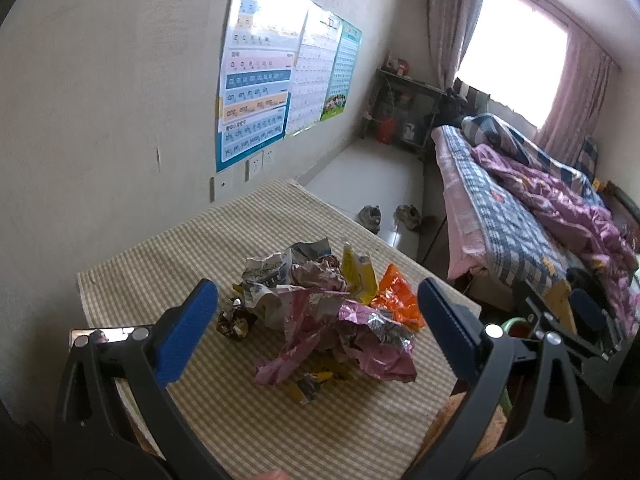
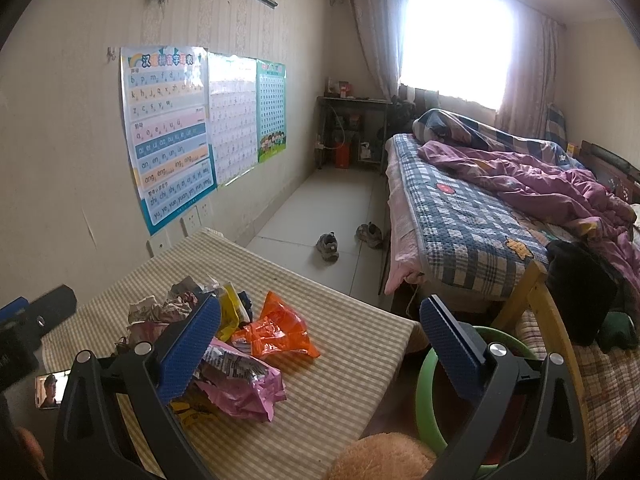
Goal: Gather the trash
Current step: 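Grasp the pink wrapper with the left tool while the right tool grasps a yellow wrapper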
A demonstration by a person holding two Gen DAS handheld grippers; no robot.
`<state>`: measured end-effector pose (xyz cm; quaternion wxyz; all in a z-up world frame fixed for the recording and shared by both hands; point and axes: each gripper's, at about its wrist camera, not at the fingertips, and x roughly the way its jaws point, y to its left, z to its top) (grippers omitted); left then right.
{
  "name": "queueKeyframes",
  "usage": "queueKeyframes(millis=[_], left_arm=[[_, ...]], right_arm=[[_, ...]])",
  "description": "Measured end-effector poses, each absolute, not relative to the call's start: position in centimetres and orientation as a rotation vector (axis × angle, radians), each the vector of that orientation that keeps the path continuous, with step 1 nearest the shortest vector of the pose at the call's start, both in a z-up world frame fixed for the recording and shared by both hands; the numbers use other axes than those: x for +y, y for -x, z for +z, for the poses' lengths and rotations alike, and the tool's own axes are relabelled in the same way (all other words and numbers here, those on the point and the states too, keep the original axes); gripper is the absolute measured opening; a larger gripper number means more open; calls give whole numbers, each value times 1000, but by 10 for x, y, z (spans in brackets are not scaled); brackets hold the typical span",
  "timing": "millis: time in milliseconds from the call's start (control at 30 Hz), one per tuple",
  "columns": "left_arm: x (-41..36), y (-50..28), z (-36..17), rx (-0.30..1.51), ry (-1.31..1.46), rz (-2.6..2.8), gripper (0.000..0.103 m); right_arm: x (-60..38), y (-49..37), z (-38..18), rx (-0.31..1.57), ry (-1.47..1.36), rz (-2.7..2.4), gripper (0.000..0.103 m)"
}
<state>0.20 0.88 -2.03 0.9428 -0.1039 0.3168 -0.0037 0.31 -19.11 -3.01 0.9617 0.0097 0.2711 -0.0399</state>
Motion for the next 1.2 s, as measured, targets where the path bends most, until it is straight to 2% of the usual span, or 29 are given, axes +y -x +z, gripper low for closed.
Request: queueKeyframes(millis=[200,467,633,700,833,1033,1200], left_arm=[[14,-8,-32,690,192,-13,98],[34,-20,-112,938,217,-17,98],[30,-26,-154,1062,277,-66,87],[23,-32,-160,1079,265,-90,81],[11,-47,-174,1115,224,-97,80],[16,-49,-163,1064,222,-126,80],[24,-71,-175,1131,241,-131,54]], right_arm=[[-193,-7,-39,573,-20,-80,96],[-201,-17,-72,686,-7,-78,96],[-206,-21,-96,767,-6,-69,96],[-207,-22,-103,795,-10,-65,96],[-207,-23,-109,815,-1,-55,96],[-209,-23,-117,850,-19,-13,96],[-199,-24,-123,895,-23,51,96]])
